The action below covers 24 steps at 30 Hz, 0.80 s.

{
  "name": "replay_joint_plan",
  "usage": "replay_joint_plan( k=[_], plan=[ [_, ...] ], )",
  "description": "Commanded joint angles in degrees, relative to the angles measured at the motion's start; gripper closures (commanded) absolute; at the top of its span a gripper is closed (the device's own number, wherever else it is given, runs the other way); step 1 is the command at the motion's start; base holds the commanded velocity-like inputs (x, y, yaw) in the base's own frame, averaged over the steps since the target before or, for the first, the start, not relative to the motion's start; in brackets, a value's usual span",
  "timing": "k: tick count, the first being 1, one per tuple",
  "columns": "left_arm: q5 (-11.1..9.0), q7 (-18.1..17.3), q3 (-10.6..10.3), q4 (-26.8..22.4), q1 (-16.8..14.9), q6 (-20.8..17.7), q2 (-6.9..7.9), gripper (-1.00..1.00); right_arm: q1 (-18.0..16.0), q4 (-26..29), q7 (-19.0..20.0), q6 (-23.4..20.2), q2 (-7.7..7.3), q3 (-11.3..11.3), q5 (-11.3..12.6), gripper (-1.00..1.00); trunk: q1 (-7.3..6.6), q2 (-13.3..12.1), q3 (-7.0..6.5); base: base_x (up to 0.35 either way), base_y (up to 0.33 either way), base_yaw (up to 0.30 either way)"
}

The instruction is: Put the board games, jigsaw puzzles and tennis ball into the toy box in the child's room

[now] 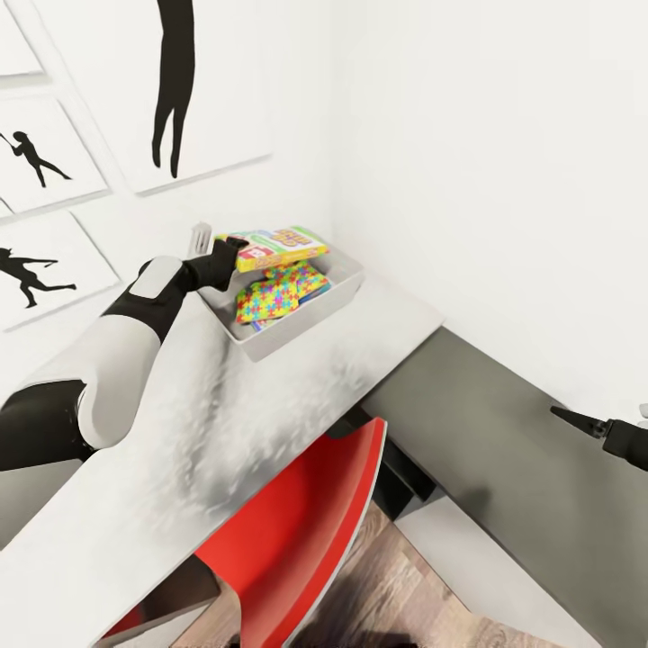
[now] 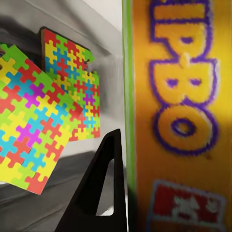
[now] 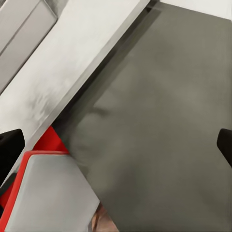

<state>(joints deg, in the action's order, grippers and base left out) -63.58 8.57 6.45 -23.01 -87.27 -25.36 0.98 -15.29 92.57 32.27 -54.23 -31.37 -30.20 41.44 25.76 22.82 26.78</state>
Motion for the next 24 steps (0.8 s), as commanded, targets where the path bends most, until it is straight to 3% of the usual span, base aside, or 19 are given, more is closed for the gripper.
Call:
replay_joint_plan(
  k=[1,8,24],
  plan=[
    [-0.5,-0.1,0.3,-0.1,0.0,-0.3,-0.04,1.00,-0.1,0.0,0.3,-0.3,-0.01,-0.1,-0.1,-1.00,0.03,0.1,0.18,0.000,0.000,0.000],
    [-0.3,-2.3,0.2,-0.1,-0.1,-0.3,0.07,1.00,-0.1,0.0,0.5,-0.4,0.00,0.0,-0.1,-1.00,0.03,0.1,0.84,0.000,0.000,0.000],
    [-0.2,-2.8,0.2,-0.1,0.0,-0.3,0.14,1.00,0.0,0.0,0.6,-0.3,0.09,0.0,-0.1,-1.00,0.03,0.1,2.05,0.000,0.000,0.000]
  ],
)
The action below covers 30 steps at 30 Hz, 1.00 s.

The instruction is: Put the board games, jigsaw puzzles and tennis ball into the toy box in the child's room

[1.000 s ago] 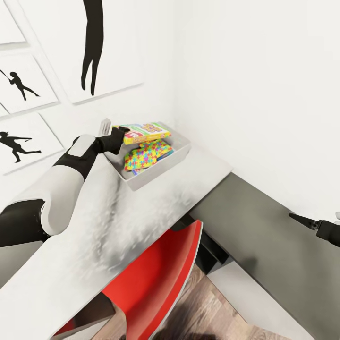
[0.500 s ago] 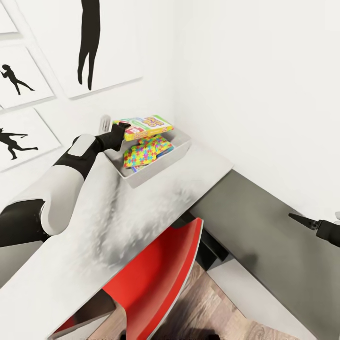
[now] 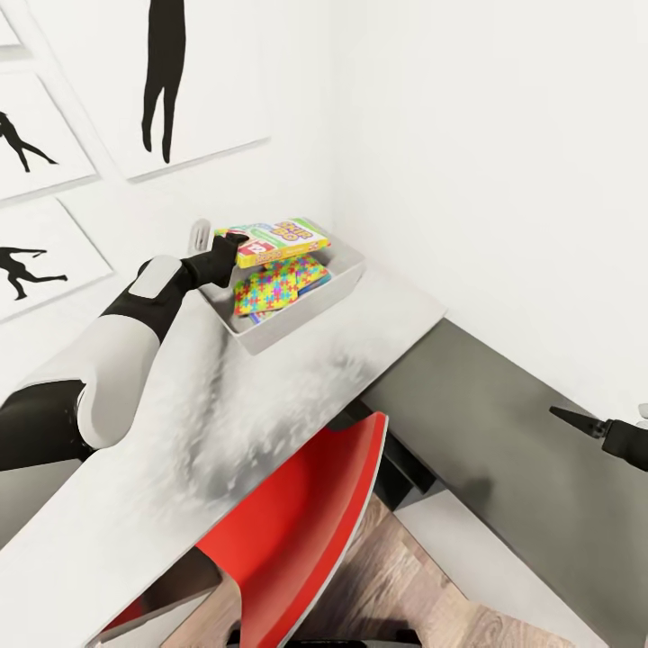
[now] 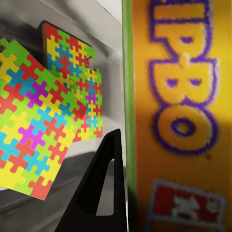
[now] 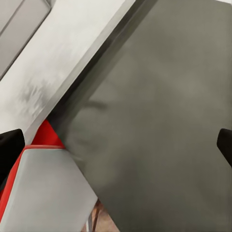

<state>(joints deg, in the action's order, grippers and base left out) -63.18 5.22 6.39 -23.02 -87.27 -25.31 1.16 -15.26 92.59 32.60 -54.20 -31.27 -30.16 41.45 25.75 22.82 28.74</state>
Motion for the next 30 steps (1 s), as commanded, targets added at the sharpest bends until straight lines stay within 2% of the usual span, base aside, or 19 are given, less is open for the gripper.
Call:
replay_joint_plan(
  k=[1,17,30],
  plan=[
    [-0.6,0.5,0.3,-0.1,0.0,-0.4,-0.02,1.00,0.0,0.0,0.3,-0.3,-0.01,-0.1,-0.1,-1.00,0.03,0.1,0.10,0.000,0.000,0.000],
    [-0.6,1.2,0.3,-0.2,-0.1,-0.2,0.23,1.00,0.0,0.0,0.3,-0.4,-0.02,-0.1,-0.1,-1.00,0.03,0.1,0.21,0.000,0.000,0.000],
    [1.6,1.4,0.4,-0.2,-0.4,-0.1,1.18,1.00,0.0,0.0,0.3,-0.3,-0.02,-0.1,-0.1,-1.00,0.03,0.1,0.21,0.000,0.000,0.000]
  ],
)
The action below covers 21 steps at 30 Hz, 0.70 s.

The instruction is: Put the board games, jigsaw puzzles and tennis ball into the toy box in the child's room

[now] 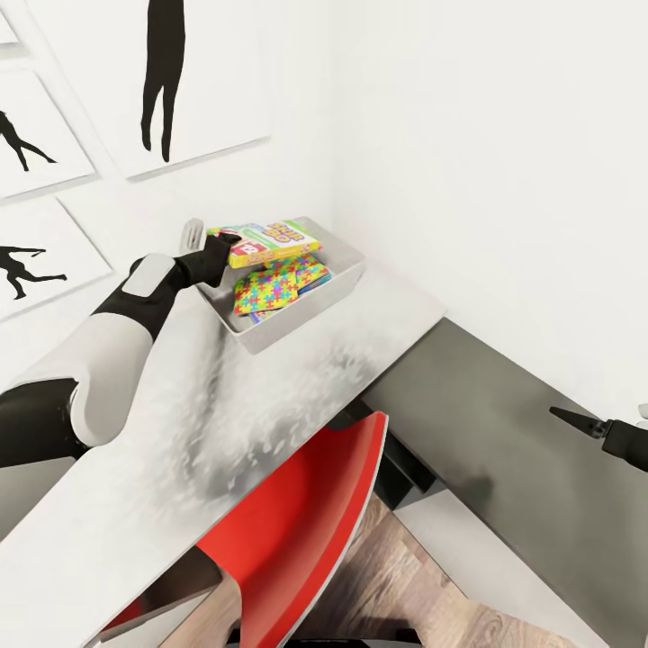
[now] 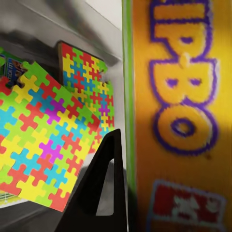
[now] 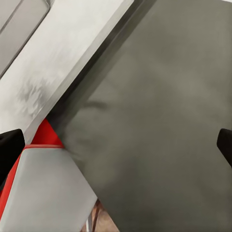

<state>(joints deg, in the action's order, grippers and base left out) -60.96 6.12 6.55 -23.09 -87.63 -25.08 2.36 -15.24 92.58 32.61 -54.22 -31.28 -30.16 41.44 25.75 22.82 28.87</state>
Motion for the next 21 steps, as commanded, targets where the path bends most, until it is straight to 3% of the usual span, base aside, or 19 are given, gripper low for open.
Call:
replay_joint_plan(
  k=[1,21],
  plan=[
    [-0.6,0.5,0.3,-0.1,0.0,-0.3,0.00,1.00,-0.1,0.0,0.3,-0.3,-0.01,-0.1,-0.1,-1.00,0.03,0.1,0.09,0.000,0.000,0.000],
    [-0.2,0.6,0.3,-0.1,-0.1,-0.3,0.02,1.00,-0.1,0.0,0.3,-0.4,-0.01,-0.1,-0.1,-1.00,0.03,0.1,1.14,0.000,0.000,0.000]
  ],
)
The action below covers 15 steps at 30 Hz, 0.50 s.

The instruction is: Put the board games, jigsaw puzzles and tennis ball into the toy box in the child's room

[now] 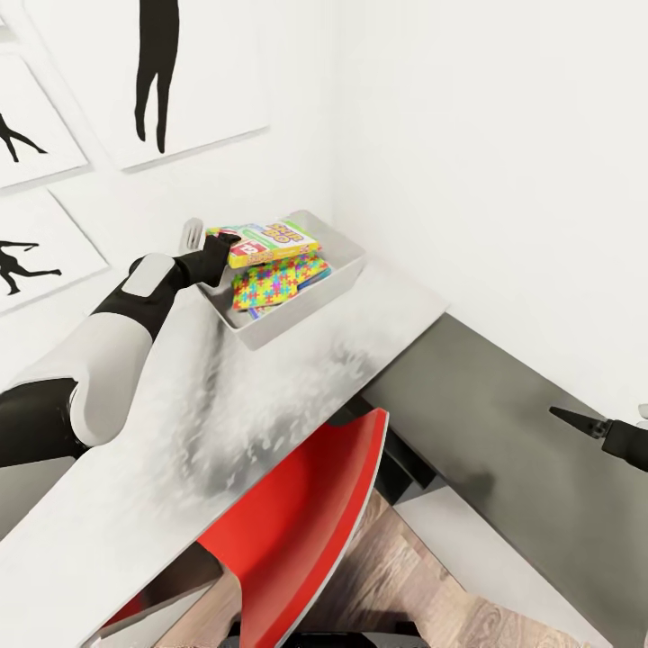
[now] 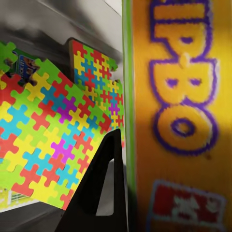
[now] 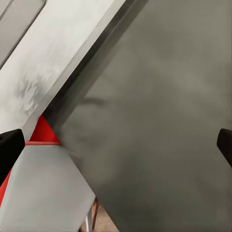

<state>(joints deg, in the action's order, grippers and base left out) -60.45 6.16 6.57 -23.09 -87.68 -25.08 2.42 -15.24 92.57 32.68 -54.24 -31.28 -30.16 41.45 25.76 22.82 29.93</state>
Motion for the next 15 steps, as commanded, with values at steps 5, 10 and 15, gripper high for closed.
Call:
replay_joint_plan(
  k=[5,10,15],
  plan=[
    [-0.7,0.5,0.3,-0.1,0.0,-0.4,-0.04,1.00,-0.1,0.0,0.3,-0.3,-0.01,-0.1,-0.1,-1.00,0.03,0.1,0.52,0.000,0.000,0.000],
    [-0.8,0.2,0.3,-0.1,0.0,-0.4,-0.03,1.00,-0.1,0.0,0.3,-0.3,-0.01,-0.1,-0.1,-1.00,0.03,0.1,0.98,0.000,0.000,0.000],
    [-0.9,-0.2,0.3,-0.1,0.0,-0.2,0.02,1.00,-0.1,0.0,0.3,-0.3,-0.01,-0.1,-0.1,-1.00,0.03,0.1,1.42,0.000,0.000,0.000]
  ],
)
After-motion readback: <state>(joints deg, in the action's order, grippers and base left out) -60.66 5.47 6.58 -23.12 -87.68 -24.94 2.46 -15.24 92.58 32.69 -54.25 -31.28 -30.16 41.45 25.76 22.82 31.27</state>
